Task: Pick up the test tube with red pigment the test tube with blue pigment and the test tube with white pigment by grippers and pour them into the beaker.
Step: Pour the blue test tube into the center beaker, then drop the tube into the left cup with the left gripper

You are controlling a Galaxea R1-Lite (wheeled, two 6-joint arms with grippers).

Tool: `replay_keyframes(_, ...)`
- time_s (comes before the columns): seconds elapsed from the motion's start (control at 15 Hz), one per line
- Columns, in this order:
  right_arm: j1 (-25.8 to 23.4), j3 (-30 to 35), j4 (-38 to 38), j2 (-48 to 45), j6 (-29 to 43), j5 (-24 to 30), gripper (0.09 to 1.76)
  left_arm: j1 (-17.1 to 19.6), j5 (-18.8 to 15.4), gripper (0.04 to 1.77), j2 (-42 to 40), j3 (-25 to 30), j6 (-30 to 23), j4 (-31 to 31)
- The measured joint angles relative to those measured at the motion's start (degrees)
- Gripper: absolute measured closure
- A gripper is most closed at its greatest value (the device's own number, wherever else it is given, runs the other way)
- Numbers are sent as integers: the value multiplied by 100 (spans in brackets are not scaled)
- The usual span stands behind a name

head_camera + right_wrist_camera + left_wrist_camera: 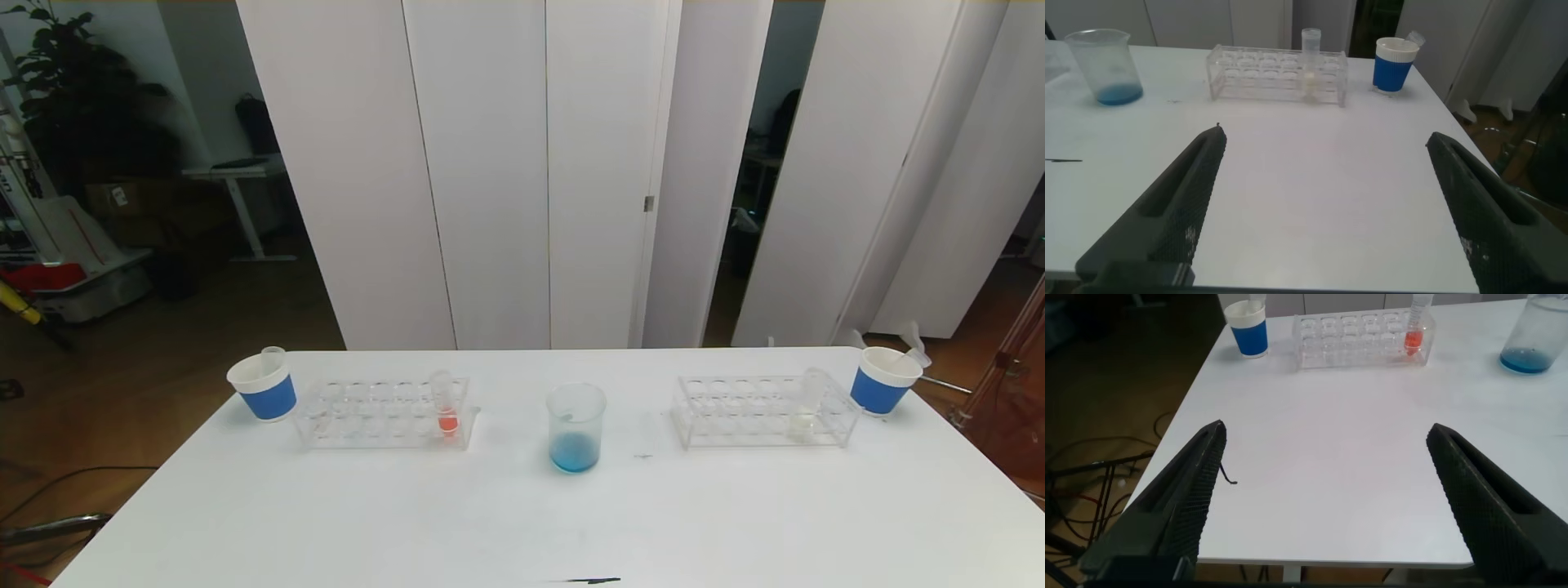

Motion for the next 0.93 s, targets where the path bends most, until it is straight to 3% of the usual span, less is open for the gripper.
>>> replay_keyframes(0.33,0,0,0,0,-2,0,10,17,-187,6,-758,463,72,41)
replay_keyframes(0.93,0,0,0,0,-2,0,10,17,-585,6,-906,1112,11,-479)
